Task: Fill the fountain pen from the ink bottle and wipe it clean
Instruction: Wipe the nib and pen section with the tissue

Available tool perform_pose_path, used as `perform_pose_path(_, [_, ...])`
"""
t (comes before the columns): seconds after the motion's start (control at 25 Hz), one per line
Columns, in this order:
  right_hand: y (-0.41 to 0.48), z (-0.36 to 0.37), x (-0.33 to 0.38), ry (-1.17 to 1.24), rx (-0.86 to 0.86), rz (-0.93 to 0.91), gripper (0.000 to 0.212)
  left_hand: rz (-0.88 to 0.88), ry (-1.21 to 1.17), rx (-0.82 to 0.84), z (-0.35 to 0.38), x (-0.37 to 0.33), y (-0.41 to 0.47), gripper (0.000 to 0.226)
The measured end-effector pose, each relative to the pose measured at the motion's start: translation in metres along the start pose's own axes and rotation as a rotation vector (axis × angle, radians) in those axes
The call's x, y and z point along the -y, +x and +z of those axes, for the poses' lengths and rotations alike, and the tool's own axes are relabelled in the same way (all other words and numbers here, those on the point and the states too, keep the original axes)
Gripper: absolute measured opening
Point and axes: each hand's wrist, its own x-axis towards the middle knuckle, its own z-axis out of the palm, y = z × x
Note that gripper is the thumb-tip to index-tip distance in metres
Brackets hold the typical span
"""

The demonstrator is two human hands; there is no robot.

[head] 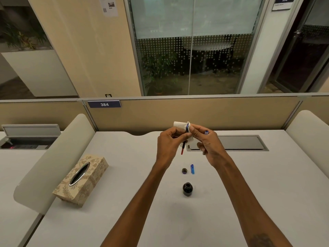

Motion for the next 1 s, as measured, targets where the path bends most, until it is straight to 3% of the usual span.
perform_pose_path(0.12, [0.001,-0.001,-0.002,-0.050,0.017,-0.012,0.041,0.003,0.025,0.041,-0.004,0.001,0.003,0.026])
perform_pose_path(0.24, [-0.002,0.002,0.006,-0.111,0.013,-0.100,0.026,-0.011,0.037,0.083,-0.009,-0.001,0.004,0.024])
perform_pose_path(0.52, [-0.001,-0.002,0.003,-0.058,-0.069,-0.175,0.012,-0.025,0.082,0.212,-0.011,-0.011,0.004,0.025])
perform_pose_path(1.0, [-0.006,-0.007,0.000,-0.088,-0.162,-0.199,0.015,0.006,0.058,0.106,-0.001,-0.010,0.000,0.025])
